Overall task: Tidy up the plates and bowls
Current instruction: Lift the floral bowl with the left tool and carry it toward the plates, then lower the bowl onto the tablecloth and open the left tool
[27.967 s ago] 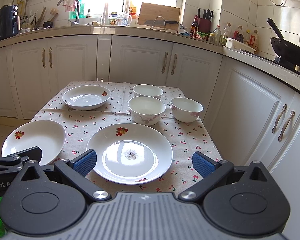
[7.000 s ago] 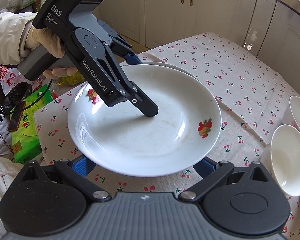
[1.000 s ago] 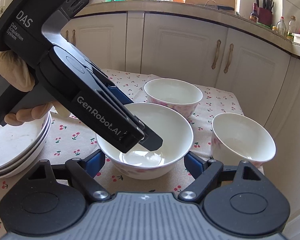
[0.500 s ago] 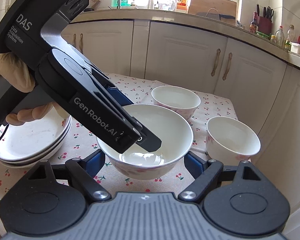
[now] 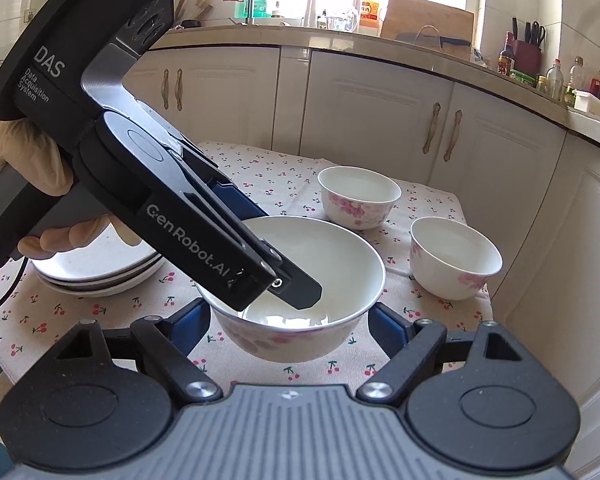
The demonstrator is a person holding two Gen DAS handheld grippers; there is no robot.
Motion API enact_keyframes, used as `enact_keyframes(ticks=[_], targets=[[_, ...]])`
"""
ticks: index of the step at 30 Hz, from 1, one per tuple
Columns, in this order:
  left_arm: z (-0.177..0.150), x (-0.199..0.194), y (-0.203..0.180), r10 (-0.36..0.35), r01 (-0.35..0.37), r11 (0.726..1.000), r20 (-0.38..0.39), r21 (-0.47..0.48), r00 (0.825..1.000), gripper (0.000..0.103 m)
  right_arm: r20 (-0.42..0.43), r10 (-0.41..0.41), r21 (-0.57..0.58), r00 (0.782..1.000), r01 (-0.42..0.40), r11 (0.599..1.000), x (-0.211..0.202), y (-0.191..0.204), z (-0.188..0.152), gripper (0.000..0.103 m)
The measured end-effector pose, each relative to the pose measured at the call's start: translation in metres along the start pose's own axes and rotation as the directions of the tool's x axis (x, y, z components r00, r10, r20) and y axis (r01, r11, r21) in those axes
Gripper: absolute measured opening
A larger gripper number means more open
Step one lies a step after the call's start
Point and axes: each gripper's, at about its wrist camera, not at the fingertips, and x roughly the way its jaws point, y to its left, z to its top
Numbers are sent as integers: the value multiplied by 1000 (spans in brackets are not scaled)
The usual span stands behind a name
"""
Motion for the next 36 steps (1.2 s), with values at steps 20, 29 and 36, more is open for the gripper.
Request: enact_keyframes(ticks=[20,29,36], targets=[[-18,5,-33,-43,44,999,-19,10,999,70,-42,-7,27,999,8,1000,-22,-2,-32,89],[-20,10,-33,-45,45,999,-37,3,998,70,-65,2,36,998,0,999,-16,-4,-39,89],[-20,10,-32,-41,41,999,-46,1,998,70,-68,8,32,998,-6,999,-14,-2,-38,89]])
